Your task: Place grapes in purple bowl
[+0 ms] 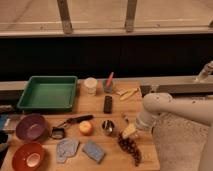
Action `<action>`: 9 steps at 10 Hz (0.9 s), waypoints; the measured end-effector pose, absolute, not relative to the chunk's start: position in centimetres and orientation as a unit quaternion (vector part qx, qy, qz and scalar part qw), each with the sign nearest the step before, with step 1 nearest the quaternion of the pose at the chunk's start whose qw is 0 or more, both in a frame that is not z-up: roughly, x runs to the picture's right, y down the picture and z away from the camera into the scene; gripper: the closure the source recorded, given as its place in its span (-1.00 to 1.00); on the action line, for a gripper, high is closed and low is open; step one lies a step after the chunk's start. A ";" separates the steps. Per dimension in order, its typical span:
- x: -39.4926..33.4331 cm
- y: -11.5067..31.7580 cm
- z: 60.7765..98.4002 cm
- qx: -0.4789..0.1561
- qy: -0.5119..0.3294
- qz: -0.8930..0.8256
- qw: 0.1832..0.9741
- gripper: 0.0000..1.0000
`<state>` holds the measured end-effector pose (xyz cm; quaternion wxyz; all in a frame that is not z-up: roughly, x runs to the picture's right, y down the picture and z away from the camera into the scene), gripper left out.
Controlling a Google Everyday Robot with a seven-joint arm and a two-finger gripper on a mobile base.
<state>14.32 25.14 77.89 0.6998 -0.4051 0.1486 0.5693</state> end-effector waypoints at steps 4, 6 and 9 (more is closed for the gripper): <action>8.6 27.2 77.8 -0.437 0.154 0.520 0.717 -0.60; 8.8 28.3 77.9 -0.437 0.180 0.513 0.717 -0.48; 9.7 29.0 77.5 -0.417 0.217 0.508 0.723 0.11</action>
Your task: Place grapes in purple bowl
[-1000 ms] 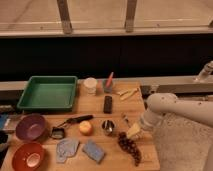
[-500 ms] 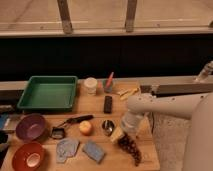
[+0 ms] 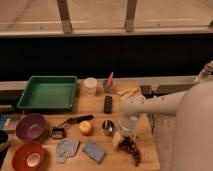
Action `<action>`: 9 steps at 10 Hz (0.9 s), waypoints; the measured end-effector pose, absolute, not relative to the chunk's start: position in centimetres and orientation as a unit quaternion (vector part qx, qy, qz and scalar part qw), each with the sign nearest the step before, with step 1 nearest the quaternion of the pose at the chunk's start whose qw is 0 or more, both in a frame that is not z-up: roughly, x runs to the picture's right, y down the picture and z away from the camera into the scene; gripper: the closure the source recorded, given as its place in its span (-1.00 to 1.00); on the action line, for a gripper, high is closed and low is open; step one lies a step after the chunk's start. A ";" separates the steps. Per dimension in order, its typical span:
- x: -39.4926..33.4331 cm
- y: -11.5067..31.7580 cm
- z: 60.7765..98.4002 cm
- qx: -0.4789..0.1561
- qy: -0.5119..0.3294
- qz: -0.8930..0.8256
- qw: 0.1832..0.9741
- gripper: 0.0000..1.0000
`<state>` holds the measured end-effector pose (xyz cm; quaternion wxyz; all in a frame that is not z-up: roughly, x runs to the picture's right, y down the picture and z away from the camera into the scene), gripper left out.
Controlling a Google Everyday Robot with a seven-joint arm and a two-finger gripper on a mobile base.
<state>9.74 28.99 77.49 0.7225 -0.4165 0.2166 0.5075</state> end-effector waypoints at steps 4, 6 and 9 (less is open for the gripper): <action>10.6 27.6 76.5 -0.391 0.218 0.517 0.730 0.90; 10.9 25.1 75.8 -0.371 0.199 0.525 0.740 1.00; 11.4 19.7 74.2 -0.335 0.164 0.537 0.757 1.00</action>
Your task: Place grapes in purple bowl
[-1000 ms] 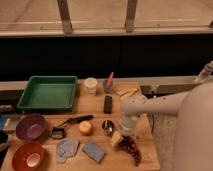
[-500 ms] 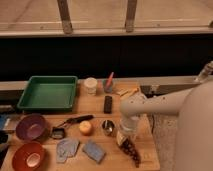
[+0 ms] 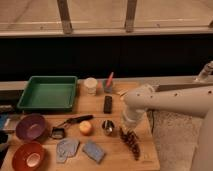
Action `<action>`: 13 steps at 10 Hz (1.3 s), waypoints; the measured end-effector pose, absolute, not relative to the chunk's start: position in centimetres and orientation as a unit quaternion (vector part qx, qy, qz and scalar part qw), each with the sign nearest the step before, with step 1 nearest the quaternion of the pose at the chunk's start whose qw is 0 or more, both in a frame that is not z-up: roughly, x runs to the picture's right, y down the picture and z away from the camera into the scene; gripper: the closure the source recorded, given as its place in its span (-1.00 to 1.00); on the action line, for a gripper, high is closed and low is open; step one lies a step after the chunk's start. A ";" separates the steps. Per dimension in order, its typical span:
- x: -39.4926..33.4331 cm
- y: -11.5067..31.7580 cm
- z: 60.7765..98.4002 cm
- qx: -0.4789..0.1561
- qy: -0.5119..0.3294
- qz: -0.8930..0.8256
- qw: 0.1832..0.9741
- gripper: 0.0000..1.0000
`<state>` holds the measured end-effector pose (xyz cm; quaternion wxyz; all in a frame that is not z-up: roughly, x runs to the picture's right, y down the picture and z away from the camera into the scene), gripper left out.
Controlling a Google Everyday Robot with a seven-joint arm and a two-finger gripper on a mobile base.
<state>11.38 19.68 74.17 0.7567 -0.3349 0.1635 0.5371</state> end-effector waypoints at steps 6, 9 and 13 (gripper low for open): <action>9.2 7.8 70.2 -0.285 0.071 0.527 0.798 1.00; 2.7 3.7 70.2 -0.284 0.022 0.482 0.829 1.00; -6.6 -0.1 69.1 -0.290 -0.035 0.410 0.864 1.00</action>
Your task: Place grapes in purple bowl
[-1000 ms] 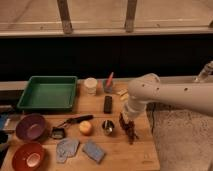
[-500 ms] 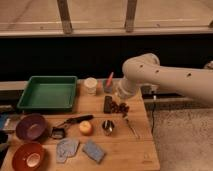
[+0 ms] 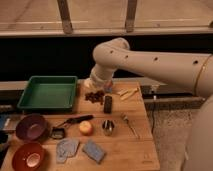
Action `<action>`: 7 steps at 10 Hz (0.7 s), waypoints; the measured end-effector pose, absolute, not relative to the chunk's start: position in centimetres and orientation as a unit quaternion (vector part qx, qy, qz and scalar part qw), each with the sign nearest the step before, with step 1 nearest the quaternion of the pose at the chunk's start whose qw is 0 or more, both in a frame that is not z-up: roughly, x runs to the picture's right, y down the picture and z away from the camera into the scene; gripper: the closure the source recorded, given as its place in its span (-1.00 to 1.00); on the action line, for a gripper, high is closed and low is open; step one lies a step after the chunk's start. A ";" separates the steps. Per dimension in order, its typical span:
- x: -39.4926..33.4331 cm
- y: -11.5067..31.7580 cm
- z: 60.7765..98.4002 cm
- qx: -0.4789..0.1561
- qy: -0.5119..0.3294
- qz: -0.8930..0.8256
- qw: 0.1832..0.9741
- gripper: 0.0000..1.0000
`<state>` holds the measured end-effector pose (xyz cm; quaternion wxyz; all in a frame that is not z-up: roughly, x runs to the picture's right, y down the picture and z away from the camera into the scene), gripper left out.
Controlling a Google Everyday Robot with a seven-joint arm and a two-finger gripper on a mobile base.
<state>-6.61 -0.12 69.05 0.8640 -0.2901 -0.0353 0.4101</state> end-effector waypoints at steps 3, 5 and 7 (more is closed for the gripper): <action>-6.1 -0.2 69.2 -0.287 -0.032 0.412 0.864 1.00; -6.1 -0.2 69.2 -0.287 -0.032 0.412 0.864 1.00; -6.1 -0.2 69.2 -0.287 -0.032 0.412 0.864 1.00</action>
